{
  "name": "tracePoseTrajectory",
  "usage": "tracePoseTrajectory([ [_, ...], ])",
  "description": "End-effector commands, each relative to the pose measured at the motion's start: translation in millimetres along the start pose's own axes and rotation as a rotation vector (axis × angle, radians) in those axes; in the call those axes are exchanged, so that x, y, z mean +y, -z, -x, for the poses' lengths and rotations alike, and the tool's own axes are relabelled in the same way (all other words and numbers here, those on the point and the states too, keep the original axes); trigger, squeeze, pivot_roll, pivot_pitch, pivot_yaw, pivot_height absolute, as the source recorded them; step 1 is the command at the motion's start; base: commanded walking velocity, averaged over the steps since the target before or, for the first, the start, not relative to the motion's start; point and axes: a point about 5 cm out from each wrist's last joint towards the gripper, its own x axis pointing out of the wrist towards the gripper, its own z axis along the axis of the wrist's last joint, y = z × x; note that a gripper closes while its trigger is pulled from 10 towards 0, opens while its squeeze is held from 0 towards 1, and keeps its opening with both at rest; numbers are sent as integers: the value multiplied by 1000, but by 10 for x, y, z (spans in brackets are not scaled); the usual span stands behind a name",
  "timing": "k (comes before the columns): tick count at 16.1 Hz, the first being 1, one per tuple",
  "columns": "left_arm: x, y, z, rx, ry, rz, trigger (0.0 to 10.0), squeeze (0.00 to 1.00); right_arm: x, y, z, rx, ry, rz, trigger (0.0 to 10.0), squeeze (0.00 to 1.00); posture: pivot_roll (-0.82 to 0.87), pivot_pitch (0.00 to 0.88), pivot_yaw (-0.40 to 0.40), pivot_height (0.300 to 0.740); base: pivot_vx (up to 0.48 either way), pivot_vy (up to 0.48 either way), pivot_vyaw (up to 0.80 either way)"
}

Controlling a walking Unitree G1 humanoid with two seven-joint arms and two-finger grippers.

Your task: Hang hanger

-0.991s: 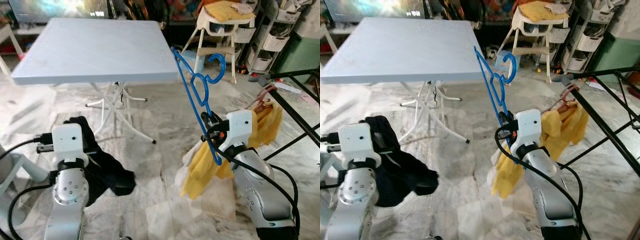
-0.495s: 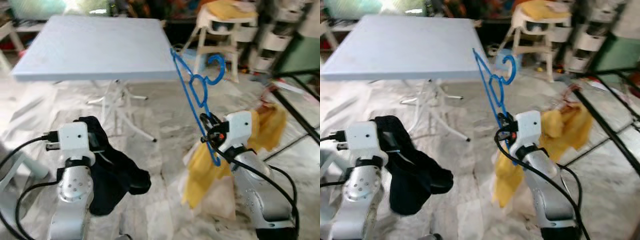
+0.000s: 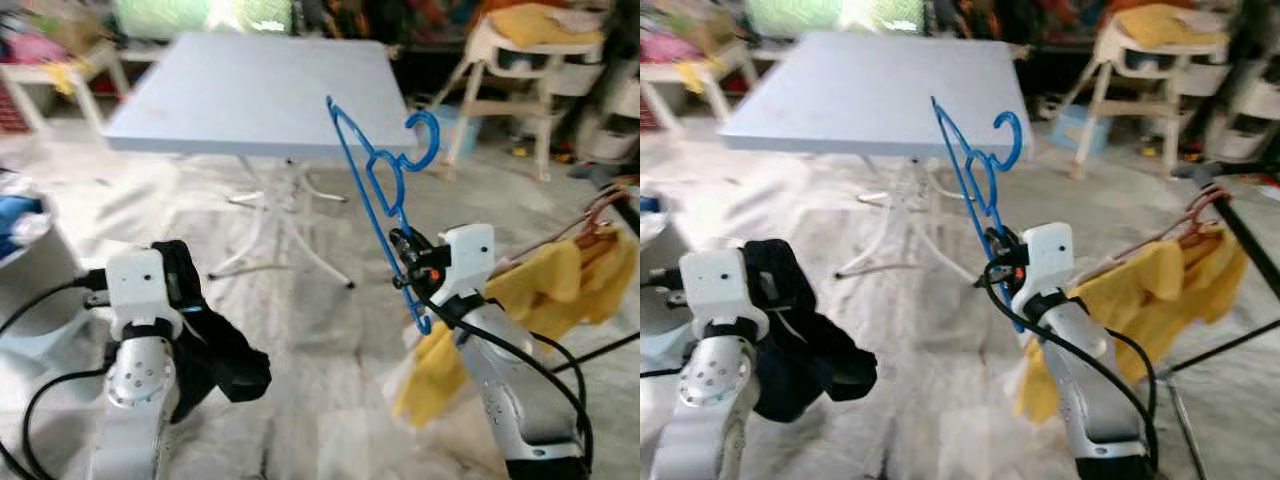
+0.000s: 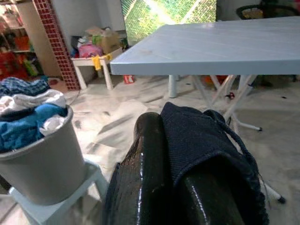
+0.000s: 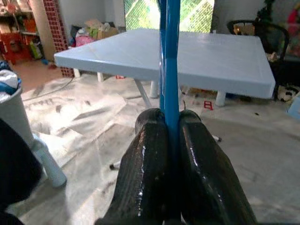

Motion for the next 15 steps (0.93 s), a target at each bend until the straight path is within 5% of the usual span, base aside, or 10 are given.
tracePoseTrajectory([
  [1, -21, -75, -1, -31, 15, 9, 10000, 0, -35, -52, -1, -25, 9, 2, 10000, 0, 15, 66, -39, 740, 0, 0, 0],
  [15, -49, -107, -49, -36, 39, 48, 10000, 0, -32, -70, -37, -24, -1, -23, 10000, 0, 7, 52, -44, 740, 270, 276, -57],
])
